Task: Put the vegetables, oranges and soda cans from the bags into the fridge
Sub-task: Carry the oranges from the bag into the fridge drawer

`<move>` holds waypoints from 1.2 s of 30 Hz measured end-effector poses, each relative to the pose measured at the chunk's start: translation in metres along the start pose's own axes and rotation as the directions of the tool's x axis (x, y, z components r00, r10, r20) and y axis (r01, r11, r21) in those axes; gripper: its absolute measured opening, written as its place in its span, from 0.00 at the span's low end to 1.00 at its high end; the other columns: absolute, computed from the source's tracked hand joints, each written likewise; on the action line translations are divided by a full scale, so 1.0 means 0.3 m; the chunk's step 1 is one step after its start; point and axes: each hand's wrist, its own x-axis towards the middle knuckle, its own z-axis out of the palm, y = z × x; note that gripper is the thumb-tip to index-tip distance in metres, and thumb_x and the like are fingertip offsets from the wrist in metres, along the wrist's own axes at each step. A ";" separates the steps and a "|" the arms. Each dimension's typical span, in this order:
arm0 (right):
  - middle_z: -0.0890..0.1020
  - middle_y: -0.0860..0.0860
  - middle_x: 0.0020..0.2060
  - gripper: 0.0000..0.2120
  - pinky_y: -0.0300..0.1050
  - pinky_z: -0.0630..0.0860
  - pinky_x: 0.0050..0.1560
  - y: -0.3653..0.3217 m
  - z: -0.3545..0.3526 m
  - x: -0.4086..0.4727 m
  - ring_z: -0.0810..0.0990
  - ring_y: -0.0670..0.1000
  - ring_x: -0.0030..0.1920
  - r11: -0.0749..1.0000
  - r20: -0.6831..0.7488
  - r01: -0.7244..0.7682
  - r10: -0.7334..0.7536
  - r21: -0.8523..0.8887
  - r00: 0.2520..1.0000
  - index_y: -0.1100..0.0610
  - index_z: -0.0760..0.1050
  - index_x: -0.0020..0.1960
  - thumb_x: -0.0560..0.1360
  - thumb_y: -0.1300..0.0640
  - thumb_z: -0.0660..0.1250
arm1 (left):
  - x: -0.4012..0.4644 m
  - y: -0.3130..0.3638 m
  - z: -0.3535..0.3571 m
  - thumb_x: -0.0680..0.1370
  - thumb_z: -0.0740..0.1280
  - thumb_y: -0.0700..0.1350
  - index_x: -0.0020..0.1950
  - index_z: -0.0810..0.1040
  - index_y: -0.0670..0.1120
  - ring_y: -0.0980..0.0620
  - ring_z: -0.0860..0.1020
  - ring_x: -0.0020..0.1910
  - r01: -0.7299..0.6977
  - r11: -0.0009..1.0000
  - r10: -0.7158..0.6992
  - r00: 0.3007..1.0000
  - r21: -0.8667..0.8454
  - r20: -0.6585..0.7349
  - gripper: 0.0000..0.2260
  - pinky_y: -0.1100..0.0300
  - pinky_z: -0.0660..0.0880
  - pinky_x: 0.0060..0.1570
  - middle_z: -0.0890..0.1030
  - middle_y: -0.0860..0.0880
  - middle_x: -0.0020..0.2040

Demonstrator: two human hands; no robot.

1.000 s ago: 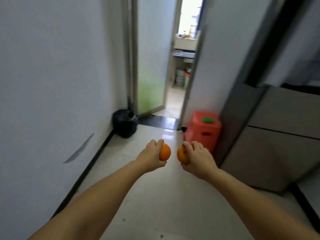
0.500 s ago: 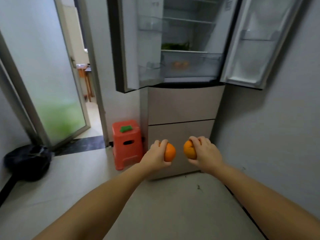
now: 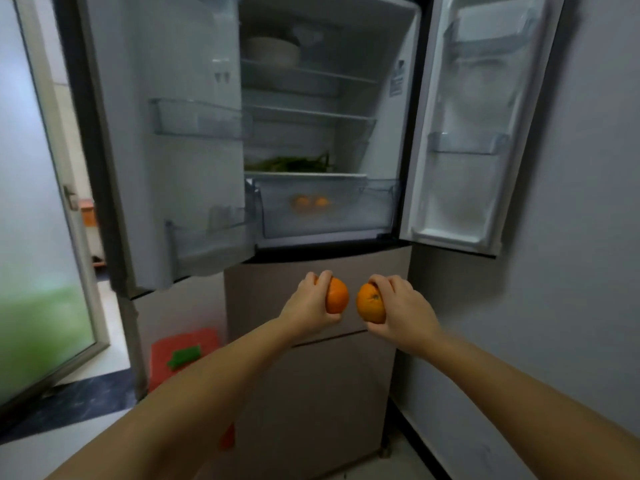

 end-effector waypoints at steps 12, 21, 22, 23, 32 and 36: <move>0.72 0.55 0.57 0.33 0.51 0.73 0.52 0.369 -0.114 0.828 0.72 0.56 0.57 0.980 -0.303 0.123 -0.070 0.158 0.950 0.53 0.64 0.65 0.65 0.48 0.75 | 0.796 0.023 -0.240 0.68 0.74 0.47 0.70 0.61 0.48 0.42 0.70 0.62 -0.156 0.987 0.163 0.940 0.047 -0.298 0.34 0.50 0.71 0.56 0.67 0.43 0.63; 0.71 0.57 0.60 0.37 0.53 0.73 0.57 0.514 -0.025 1.454 0.73 0.58 0.59 0.894 -0.379 0.376 -0.269 0.244 0.886 0.53 0.62 0.69 0.66 0.47 0.75 | 1.271 -0.142 -0.421 0.68 0.75 0.51 0.66 0.63 0.47 0.41 0.73 0.57 0.094 0.969 -0.003 0.929 0.229 -0.369 0.32 0.48 0.73 0.57 0.69 0.42 0.61; 0.71 0.57 0.60 0.37 0.51 0.72 0.58 0.513 0.004 1.528 0.73 0.58 0.59 0.878 -0.350 0.408 -0.311 0.250 0.884 0.53 0.63 0.69 0.65 0.47 0.76 | 1.314 -0.172 -0.434 0.68 0.75 0.52 0.65 0.64 0.47 0.42 0.73 0.56 0.136 0.953 -0.040 0.942 0.269 -0.334 0.31 0.48 0.73 0.56 0.70 0.42 0.60; 0.72 0.57 0.59 0.37 0.49 0.71 0.59 0.506 0.033 1.597 0.73 0.58 0.60 0.865 -0.300 0.433 -0.355 0.254 0.885 0.53 0.63 0.69 0.65 0.47 0.76 | 1.353 -0.202 -0.445 0.68 0.74 0.53 0.64 0.64 0.46 0.41 0.74 0.56 0.175 0.929 -0.080 0.955 0.325 -0.286 0.31 0.49 0.74 0.55 0.71 0.41 0.59; 0.71 0.56 0.58 0.34 0.49 0.73 0.55 0.343 0.466 2.016 0.75 0.57 0.56 0.746 0.372 0.650 -0.651 0.149 0.662 0.52 0.60 0.67 0.68 0.47 0.73 | 1.579 -0.543 -0.377 0.70 0.73 0.54 0.70 0.59 0.45 0.41 0.74 0.59 0.017 0.604 -0.424 0.853 0.797 0.304 0.35 0.54 0.69 0.50 0.70 0.41 0.63; 0.70 0.57 0.61 0.34 0.49 0.71 0.55 0.293 0.611 2.118 0.73 0.58 0.58 0.695 0.509 0.704 -0.662 0.144 0.550 0.54 0.59 0.69 0.70 0.47 0.72 | 1.686 -0.690 -0.302 0.73 0.71 0.51 0.74 0.55 0.45 0.41 0.72 0.63 0.014 0.586 -0.566 0.723 0.810 0.397 0.36 0.55 0.66 0.50 0.70 0.40 0.67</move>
